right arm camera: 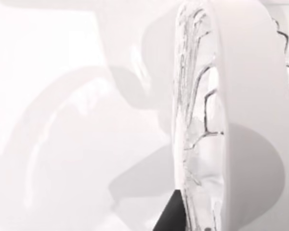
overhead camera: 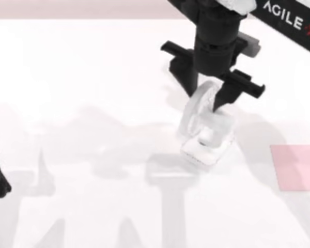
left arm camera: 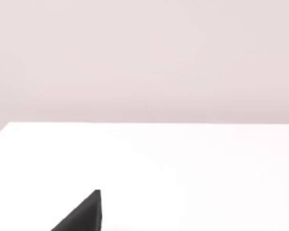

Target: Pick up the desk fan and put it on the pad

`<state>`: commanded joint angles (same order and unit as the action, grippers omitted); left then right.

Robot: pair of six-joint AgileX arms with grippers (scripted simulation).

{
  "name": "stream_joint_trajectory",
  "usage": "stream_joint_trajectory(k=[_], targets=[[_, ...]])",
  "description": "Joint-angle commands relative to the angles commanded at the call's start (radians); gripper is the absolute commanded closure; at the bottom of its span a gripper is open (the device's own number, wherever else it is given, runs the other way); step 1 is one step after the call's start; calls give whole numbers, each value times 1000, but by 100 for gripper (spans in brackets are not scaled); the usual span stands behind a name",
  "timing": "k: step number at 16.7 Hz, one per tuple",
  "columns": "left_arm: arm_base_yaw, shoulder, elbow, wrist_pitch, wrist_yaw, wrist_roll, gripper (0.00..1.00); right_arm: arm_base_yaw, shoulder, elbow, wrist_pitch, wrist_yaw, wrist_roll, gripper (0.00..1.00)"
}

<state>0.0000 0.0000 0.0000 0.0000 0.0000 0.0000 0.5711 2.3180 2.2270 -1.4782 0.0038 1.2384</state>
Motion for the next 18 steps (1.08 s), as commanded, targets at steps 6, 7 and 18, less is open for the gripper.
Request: stream_joint_trajectory(k=[6, 7, 18], targets=[[0, 0, 0, 0, 0, 0, 0, -2, 0, 13, -13, 0, 1, 100], [0, 0, 0, 0, 0, 0, 0, -2, 8, 37, -31, 0, 3, 100], [0, 0, 0, 0, 0, 0, 0, 5, 123, 438, -311, 2, 0, 100]])
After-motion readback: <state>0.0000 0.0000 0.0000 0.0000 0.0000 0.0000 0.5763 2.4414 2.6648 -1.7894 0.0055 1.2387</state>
